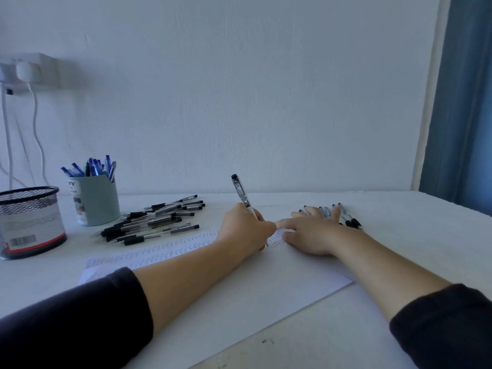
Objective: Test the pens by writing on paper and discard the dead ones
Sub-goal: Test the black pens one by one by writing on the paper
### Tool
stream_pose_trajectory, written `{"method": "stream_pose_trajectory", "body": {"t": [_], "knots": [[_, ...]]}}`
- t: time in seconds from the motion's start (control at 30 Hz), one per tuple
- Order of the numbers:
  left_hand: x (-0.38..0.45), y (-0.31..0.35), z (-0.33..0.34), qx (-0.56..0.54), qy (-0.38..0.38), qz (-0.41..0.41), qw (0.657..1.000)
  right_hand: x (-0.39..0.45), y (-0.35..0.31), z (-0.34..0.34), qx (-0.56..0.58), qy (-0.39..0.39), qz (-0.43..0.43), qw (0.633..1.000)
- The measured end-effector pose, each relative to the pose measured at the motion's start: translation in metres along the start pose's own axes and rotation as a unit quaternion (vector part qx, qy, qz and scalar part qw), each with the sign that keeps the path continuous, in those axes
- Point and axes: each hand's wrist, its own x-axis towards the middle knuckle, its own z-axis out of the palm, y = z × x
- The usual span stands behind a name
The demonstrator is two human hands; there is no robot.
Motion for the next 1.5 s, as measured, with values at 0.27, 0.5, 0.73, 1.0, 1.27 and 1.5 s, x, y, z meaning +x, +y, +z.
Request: {"method": "stream_pose_trajectory", "body": {"t": [0.27,0.5,0.73,1.0,1.27,1.5], "knots": [[-0.001,0.0002,-0.0004,-0.003,0.009,-0.001,1.0,0.001,0.001,0.0006,-0.003,0.001,0.0,1.0],[-0.0033,0.0025,-0.0003,0.012,0.005,0.006,1.0,0.0019,0.0009,0.0009,-0.01,0.001,0.001,1.0],[-0.005,0.0026,-0.0006,0.009,0.003,0.01,1.0,0.0022,0.0003,0.0005,-0.016,0.0,0.002,1.0],[-0.005,0.0035,-0.0005,0.013,0.003,0.016,1.0,0.0017,0.0014,0.0013,-0.005,0.002,0.002,1.0],[-0.0062,0.004,0.0002,0.016,-0.007,0.023,1.0,0.0032,0.0007,0.0009,-0.007,0.002,0.0,1.0],[-0.005,0.003,-0.0003,0.009,-0.002,0.023,1.0,0.0024,0.0008,0.0008,-0.012,0.001,0.003,1.0]]}}
